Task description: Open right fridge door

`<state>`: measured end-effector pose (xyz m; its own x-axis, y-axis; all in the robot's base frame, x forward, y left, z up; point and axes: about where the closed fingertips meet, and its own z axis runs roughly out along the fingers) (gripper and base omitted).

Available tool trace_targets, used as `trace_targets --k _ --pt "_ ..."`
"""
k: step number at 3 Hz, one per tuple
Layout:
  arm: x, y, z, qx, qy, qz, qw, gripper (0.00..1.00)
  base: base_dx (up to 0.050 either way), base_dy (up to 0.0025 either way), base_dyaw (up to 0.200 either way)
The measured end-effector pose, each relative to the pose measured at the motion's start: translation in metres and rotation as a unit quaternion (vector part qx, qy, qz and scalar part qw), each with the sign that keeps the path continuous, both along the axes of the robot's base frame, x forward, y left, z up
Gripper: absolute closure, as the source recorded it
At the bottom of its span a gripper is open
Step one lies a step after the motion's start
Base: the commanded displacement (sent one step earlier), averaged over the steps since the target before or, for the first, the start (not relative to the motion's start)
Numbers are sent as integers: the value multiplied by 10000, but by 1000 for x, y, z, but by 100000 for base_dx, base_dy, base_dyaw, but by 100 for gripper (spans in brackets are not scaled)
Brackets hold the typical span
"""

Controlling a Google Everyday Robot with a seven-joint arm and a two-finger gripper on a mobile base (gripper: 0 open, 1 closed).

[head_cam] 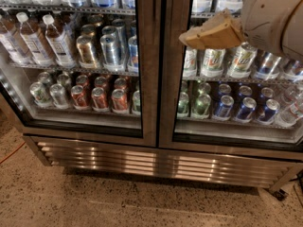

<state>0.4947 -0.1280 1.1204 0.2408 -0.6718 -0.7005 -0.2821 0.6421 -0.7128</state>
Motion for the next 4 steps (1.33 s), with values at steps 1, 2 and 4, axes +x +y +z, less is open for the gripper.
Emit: trace_targets --k 1,2,4 --pt "8 12 0 311 79 -84 9994 0 0 0 0" --pt "18 19 -6 663 180 -191 9975 0 0 0 0" --pt "44 27 -17 1052 200 -239 9940 18 0 0 0"
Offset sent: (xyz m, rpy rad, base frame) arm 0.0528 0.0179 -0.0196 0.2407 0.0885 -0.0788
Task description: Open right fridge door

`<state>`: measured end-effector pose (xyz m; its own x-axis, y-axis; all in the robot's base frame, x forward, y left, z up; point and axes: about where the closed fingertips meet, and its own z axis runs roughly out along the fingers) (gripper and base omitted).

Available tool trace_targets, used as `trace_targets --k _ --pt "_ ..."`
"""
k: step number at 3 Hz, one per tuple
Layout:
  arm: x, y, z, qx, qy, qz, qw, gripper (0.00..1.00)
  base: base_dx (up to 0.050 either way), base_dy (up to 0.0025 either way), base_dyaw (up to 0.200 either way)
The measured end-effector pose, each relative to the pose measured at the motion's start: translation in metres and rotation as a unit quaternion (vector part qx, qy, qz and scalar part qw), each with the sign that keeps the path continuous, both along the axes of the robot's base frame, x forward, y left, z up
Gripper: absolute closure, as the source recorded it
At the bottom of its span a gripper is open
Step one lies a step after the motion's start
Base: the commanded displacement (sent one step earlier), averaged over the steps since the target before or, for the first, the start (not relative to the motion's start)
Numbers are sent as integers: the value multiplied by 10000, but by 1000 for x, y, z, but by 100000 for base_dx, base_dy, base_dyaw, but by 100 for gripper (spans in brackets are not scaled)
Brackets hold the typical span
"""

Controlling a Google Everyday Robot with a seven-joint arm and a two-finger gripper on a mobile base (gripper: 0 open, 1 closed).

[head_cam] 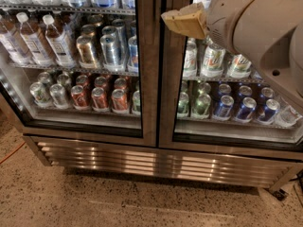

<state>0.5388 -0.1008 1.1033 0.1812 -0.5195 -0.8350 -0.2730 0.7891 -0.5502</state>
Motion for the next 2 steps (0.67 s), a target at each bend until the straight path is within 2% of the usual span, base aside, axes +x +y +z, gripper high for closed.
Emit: trace_targets --k 1,2 --pt "14 3 -3 85 -19 15 10000 25 0 0 0" --pt "27 6 -5 155 -42 48 9999 26 0 0 0"
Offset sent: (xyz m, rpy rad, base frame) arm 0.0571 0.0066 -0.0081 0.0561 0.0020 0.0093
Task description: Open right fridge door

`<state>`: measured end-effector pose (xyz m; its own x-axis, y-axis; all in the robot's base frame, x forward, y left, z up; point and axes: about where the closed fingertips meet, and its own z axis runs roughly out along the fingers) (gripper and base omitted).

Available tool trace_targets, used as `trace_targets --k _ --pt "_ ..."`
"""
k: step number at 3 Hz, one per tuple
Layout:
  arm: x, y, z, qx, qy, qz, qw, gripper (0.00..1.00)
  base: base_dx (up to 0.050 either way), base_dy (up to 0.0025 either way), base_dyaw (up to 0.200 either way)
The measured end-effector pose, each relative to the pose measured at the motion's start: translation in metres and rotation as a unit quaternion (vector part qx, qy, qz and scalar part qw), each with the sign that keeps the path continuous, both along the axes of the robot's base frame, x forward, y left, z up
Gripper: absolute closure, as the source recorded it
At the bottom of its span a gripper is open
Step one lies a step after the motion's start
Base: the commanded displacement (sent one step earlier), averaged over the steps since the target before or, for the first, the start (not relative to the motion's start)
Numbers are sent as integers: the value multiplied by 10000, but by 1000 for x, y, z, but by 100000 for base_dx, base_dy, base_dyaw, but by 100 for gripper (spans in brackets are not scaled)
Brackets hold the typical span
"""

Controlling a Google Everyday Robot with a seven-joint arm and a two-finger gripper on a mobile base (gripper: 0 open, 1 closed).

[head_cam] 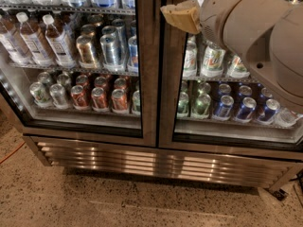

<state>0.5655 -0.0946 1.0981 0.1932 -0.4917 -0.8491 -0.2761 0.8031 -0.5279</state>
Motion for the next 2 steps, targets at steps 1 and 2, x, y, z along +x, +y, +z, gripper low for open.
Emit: trace_targets --k 1,2 --pt "10 2 1 52 -25 11 10000 31 0 0 0" --pt "21 6 3 99 -62 34 9999 30 0 0 0"
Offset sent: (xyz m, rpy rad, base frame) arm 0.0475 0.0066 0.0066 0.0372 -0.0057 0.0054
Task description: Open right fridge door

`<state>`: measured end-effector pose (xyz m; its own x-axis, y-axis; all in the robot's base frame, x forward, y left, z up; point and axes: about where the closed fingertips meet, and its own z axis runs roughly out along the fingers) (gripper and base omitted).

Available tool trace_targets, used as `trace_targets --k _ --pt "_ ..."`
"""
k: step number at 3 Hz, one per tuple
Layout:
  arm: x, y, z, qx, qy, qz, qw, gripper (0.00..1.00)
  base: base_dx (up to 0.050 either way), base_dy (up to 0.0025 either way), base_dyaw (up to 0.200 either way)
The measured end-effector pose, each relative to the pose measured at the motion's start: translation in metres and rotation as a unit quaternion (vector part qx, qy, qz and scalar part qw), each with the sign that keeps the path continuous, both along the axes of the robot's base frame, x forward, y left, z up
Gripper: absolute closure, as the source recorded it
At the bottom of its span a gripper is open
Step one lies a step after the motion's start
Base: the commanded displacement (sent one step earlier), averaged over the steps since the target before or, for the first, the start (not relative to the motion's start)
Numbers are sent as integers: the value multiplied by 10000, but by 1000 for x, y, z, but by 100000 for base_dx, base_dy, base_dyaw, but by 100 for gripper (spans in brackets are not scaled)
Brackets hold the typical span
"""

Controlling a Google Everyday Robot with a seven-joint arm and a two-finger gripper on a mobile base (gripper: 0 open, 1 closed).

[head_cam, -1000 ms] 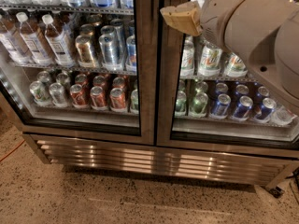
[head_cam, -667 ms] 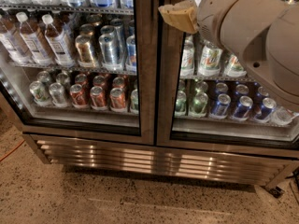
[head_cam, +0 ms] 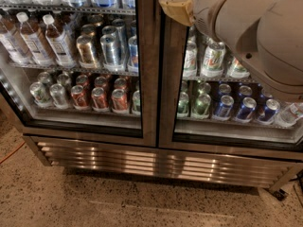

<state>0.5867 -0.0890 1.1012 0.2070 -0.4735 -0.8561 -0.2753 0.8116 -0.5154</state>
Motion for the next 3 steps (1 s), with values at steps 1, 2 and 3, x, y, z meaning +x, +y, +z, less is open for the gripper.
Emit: trace_targets --k 1,2,3 --pt "9 4 3 39 -37 36 10000 40 0 0 0" --pt "18 10 7 90 -73 84 9999 40 0 0 0" --pt "25 19 10 154 -92 148 9997 41 0 0 0"
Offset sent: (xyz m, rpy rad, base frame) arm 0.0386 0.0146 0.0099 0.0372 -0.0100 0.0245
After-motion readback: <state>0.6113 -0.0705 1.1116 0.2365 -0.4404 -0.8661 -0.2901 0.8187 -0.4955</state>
